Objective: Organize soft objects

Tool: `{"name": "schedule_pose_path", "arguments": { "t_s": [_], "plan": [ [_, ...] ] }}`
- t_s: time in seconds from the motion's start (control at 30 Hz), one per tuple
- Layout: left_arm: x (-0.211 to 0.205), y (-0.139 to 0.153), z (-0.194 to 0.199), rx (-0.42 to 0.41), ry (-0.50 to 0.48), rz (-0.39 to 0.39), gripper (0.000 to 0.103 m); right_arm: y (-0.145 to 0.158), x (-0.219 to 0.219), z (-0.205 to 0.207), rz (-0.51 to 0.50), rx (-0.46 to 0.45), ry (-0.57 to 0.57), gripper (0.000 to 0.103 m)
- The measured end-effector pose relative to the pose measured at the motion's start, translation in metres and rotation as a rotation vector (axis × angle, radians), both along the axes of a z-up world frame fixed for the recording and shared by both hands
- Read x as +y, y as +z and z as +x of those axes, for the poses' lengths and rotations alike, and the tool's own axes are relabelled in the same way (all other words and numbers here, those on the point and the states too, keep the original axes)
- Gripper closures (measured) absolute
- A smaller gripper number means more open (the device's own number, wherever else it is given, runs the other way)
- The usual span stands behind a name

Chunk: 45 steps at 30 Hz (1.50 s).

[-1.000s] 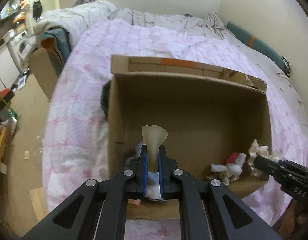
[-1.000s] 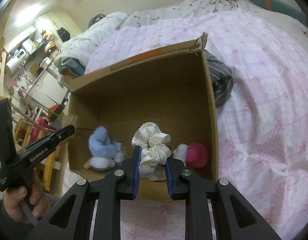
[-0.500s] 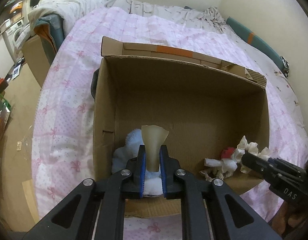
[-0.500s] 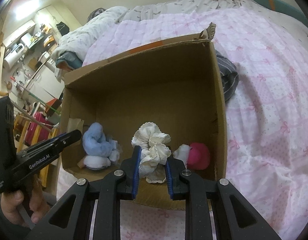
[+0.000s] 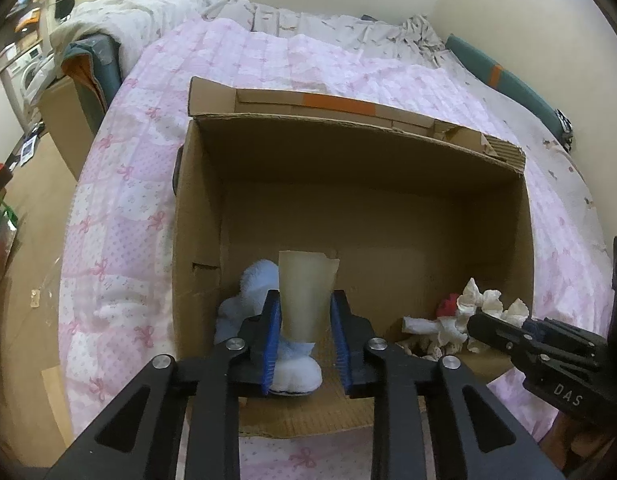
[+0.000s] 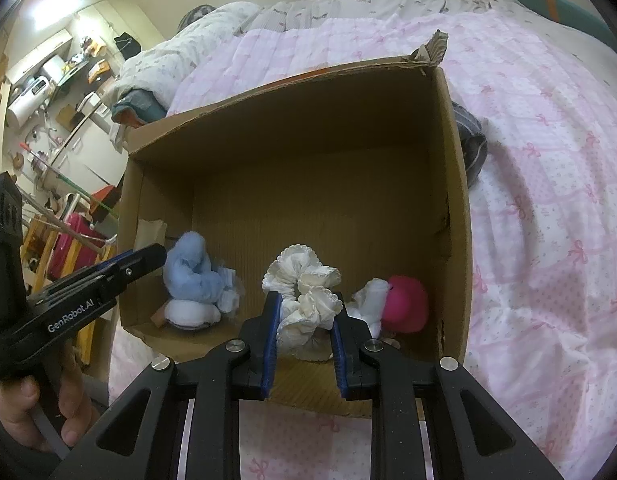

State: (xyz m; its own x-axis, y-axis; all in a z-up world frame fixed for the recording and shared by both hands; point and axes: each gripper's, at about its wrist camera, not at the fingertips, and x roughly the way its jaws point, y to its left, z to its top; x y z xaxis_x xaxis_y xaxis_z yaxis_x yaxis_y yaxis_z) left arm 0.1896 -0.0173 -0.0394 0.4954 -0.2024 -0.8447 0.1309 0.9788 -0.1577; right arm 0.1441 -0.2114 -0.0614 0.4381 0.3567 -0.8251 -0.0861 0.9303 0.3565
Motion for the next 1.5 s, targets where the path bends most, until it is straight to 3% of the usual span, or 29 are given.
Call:
{"name": "schedule_pose_path", "arguments": {
  "t_s": [0.13,0.2,0.27,0.73,0.87,0.97,1.03,1.1,1.23,1.3,1.43,1.5],
  "plan": [
    [-0.003,-0.001,0.0,0.006,-0.006,0.013,0.071,0.0,-0.001,0.0,-0.002,0.003,-0.003,0.079],
    [-0.002,0.001,-0.001,-0.001,0.004,0.013,0.049,0.0,0.0,0.0,-0.003,0.006,-0.004,0.079],
    [-0.001,0.003,-0.001,-0.017,0.022,0.02,0.034,-0.001,0.001,0.001,-0.005,0.008,-0.005,0.079],
    [0.009,0.015,0.0,-0.06,0.068,0.001,0.033,-0.001,0.0,0.001,0.005,-0.004,-0.028,0.076],
    [0.013,0.018,-0.001,-0.06,0.094,0.004,0.033,0.004,-0.003,-0.001,0.021,-0.027,-0.037,0.067],
    [0.019,0.025,-0.002,-0.082,0.118,-0.012,0.033,0.017,-0.003,-0.006,0.036,-0.092,-0.049,0.04],
    [0.021,0.029,-0.003,-0.094,0.127,0.0,0.033,0.028,-0.005,-0.009,0.041,-0.146,-0.058,0.036],
    [0.021,0.032,-0.005,-0.101,0.124,0.0,0.033,0.033,-0.006,-0.011,0.045,-0.177,-0.072,0.023],
    [0.019,0.036,-0.01,-0.121,0.127,0.043,0.031,0.039,-0.009,-0.011,0.049,-0.186,-0.083,0.021],
    [0.018,0.039,-0.014,-0.133,0.13,0.07,0.023,0.041,-0.011,-0.012,0.048,-0.193,-0.089,0.021],
    [0.022,0.049,-0.023,-0.154,0.12,0.052,0.02,0.05,-0.012,-0.016,0.027,-0.224,-0.097,0.02],
    [0.023,0.055,-0.029,-0.176,0.111,0.058,0.013,0.057,-0.013,-0.021,0.013,-0.241,-0.106,0.01]
  ]
}}
